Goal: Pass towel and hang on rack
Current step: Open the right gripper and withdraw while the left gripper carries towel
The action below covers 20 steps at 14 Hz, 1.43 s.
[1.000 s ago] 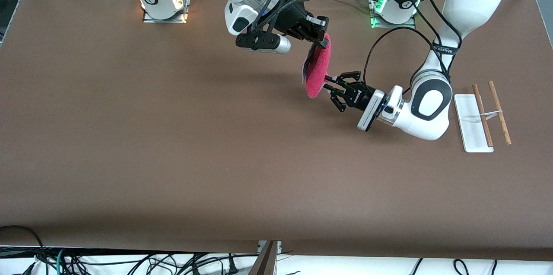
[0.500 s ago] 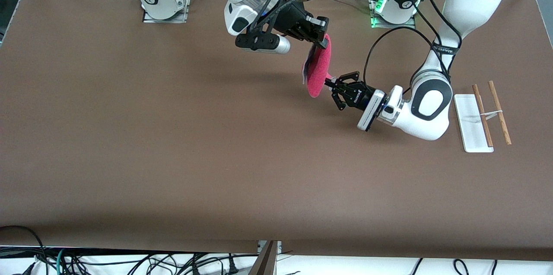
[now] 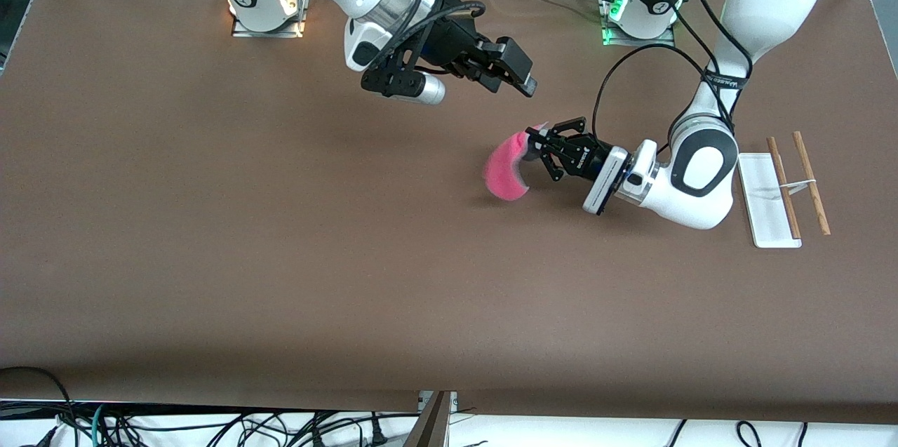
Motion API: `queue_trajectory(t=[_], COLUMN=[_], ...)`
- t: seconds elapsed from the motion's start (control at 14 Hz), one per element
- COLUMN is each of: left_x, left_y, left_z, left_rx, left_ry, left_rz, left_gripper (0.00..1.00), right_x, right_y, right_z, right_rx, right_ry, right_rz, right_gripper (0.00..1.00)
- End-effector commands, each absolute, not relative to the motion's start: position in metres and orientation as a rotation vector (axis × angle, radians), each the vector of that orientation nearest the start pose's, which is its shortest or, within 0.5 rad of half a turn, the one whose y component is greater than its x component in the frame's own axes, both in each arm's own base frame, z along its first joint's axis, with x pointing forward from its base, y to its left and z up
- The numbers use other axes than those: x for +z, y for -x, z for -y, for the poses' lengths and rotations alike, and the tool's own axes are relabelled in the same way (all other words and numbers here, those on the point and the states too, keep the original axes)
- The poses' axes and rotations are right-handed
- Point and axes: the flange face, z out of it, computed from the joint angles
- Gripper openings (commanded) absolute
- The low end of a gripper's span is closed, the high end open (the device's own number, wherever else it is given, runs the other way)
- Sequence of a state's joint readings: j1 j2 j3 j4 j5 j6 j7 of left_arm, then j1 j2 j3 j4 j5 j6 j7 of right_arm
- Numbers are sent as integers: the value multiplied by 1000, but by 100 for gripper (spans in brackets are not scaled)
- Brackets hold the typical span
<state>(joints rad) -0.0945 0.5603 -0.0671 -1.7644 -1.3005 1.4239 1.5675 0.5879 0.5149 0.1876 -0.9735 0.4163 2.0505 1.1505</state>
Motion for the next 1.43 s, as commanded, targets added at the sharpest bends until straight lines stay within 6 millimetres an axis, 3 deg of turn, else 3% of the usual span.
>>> queue_trajectory(t=[0.0, 0.21, 0.43, 0.71, 1.0, 1.07, 1.21, 1.36], left_x=[325, 365, 385, 428, 417, 415, 420, 429], left_y=[-597, -612, -620, -629, -611, -606, -596, -590], left_z=[185, 149, 101, 5, -102, -125, -165, -199], left_rx=[200, 51, -2, -79, -135, -131, -125, -133], left_ry=[-1377, -1458, -1515, -1675, -1811, -1838, -1902, -1982], left_rz=[1044, 1124, 1154, 1166, 1068, 1046, 1010, 1004], left_gripper=[0, 0, 0, 0, 0, 0, 0, 0], right_x=[660, 675, 674, 655, 620, 612, 597, 590], right_y=[-543, -561, -563, -558, -581, -588, -593, -587], right_z=[-486, -448, -405, -325, -232, -205, -171, -150], right_rx=[116, 101, 50, -30, -23, -19, -41, -41], right_ry=[2288, 2252, 2359, 2565, 2804, 2869, 3037, 3134], right_rz=[-614, -656, -514, -174, 72, 67, 49, 118], right_gripper=[100, 100, 100, 100, 100, 100, 100, 100])
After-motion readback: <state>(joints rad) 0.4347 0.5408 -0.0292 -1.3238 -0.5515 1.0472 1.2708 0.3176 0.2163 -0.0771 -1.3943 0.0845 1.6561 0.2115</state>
